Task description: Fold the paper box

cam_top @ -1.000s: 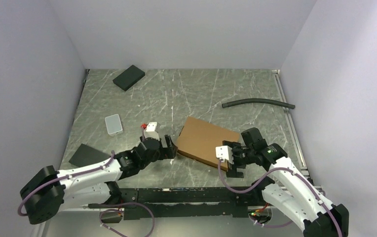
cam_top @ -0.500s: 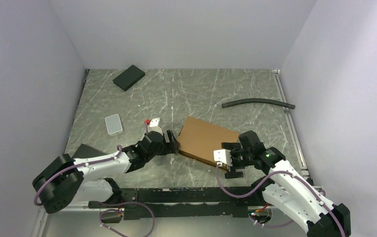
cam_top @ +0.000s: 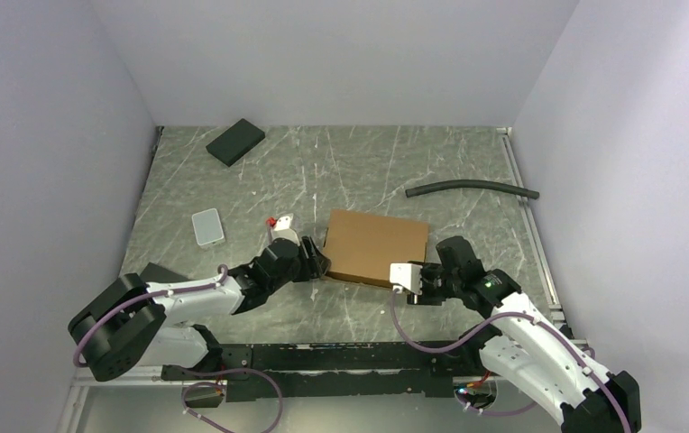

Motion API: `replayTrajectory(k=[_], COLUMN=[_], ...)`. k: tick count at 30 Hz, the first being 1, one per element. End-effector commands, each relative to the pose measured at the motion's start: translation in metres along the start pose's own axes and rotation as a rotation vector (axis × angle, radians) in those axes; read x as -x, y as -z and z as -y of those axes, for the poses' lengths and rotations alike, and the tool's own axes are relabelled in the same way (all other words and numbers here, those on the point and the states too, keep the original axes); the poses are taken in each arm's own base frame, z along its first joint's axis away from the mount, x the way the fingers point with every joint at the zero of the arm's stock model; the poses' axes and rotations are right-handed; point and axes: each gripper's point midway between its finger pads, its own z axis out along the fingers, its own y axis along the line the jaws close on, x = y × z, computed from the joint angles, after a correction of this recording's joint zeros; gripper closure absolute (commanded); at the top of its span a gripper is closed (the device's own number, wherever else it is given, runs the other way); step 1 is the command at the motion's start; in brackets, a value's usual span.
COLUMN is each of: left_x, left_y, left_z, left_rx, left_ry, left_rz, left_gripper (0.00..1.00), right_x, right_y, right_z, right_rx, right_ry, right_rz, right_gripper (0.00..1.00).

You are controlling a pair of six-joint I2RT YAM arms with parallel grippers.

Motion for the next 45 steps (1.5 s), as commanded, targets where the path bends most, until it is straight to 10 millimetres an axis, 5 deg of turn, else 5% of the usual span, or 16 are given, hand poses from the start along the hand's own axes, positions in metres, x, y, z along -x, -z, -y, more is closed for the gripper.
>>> replayTrajectory(k=[1,6,8,12,18,21,24,26,28,32,37,41,45], left_x=[-0.012,-0.012,-0.007,0.014,0.044,0.039,0.017,0.003,-0.009,-0.035,-0.056,-0.065,-0.063], left_y=[0.0,0.0,0.001,0.01,0.042,0.059,0.068,0.072,0.071,0.064,0.047,0.027,0.006], left_z=[-0.009,-0.011,-0.007,0.007,0.016,0.014,0.004,0.004,0.009,0.017,0.031,0.048,0.058], left_rx=[0.01,0.009,0.0,-0.021,-0.017,-0.043,-0.07,-0.116,-0.172,-0.276,-0.33,-0.345,-0.335], left_ry=[-0.007,0.002,0.0,-0.018,-0.058,-0.047,0.001,0.036,0.07,0.115,0.107,0.098,0.132], left_rz=[-0.037,-0.042,-0.036,0.003,0.069,0.058,0.002,-0.035,-0.067,-0.139,-0.217,-0.262,-0.265], left_gripper=[0.4,0.39,0.37,0.29,0.26,0.37,0.67,0.86,0.95,1.0,1.0,1.0,1.0], right_x=[-0.003,-0.007,0.003,0.038,0.079,0.091,0.099,0.102,0.1,0.086,0.064,0.042,0.044], right_y=[-0.001,0.0,0.002,0.015,0.036,0.035,0.027,0.019,0.008,-0.023,-0.059,-0.096,-0.117], right_z=[0.019,0.028,0.028,0.02,0.047,0.077,0.108,0.134,0.158,0.199,0.235,0.235,0.197], right_rx=[-0.089,-0.133,-0.12,-0.024,0.016,-0.012,-0.025,-0.06,-0.086,-0.117,-0.163,-0.109,0.009], right_ry=[-0.004,-0.037,-0.067,-0.122,-0.277,-0.414,-0.526,-0.591,-0.642,-0.718,-0.74,-0.73,-0.631], right_rz=[-0.021,-0.049,-0.005,0.147,0.291,0.319,0.318,0.305,0.275,0.19,0.084,-0.032,-0.088], right_gripper=[0.57,0.63,0.55,0.23,0.11,0.06,0.04,0.09,0.28,0.66,0.76,0.77,0.78])
